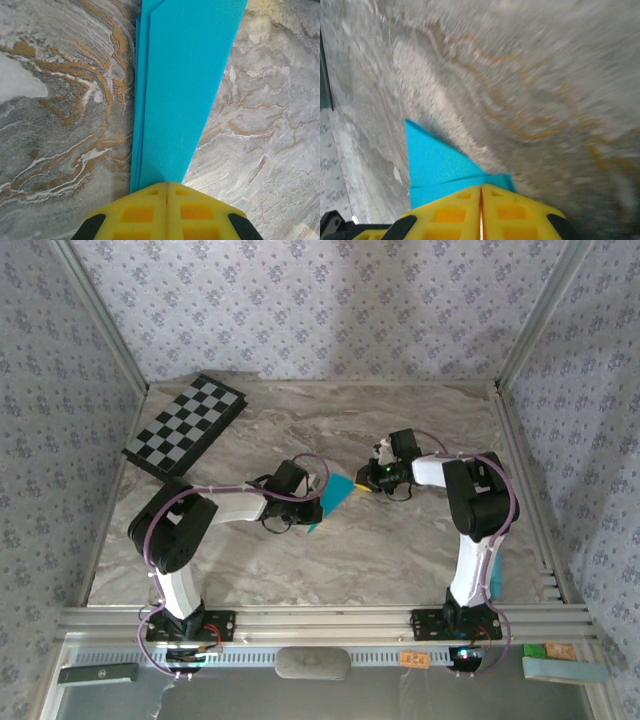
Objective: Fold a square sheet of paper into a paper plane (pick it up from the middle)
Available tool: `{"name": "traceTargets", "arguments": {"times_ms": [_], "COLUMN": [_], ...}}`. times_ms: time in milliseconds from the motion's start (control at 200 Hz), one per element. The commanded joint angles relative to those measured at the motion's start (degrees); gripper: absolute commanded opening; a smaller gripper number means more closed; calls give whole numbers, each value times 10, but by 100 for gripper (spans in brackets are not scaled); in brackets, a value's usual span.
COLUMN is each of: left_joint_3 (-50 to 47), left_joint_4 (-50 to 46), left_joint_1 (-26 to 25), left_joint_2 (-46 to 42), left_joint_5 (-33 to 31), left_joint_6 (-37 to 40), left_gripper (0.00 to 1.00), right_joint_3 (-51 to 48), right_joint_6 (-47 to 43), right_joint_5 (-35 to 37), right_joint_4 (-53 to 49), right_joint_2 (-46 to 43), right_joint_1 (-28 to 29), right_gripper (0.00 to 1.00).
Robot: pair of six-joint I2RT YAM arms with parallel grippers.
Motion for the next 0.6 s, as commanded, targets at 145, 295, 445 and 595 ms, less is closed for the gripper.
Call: {"name": "traceTargets", "arguments": {"times_ms": [145,295,445,595], "left_joint_3": [6,60,90,70], "left_joint_4": [-98,-84,-73,-89], "left_joint_1": [2,6,19,55], "left_joint_2": [10,-18,-65,-142], "left_joint_5": [-6,11,6,-45], "left_joint_6": [1,-10,-19,-26], "left_gripper": [0,1,15,31], "right_joint_3": [28,8,-15,-30], "right_joint_6": [-34,-32,-27,-5], "right_joint_5": [94,112,158,229], "right_joint_4": [-37,-53,-101,-146], "right_joint_2": [-7,-81,-157,-211], "right_joint_1": [-38,-36,-14,37], "right_gripper": [11,13,18,25]}}
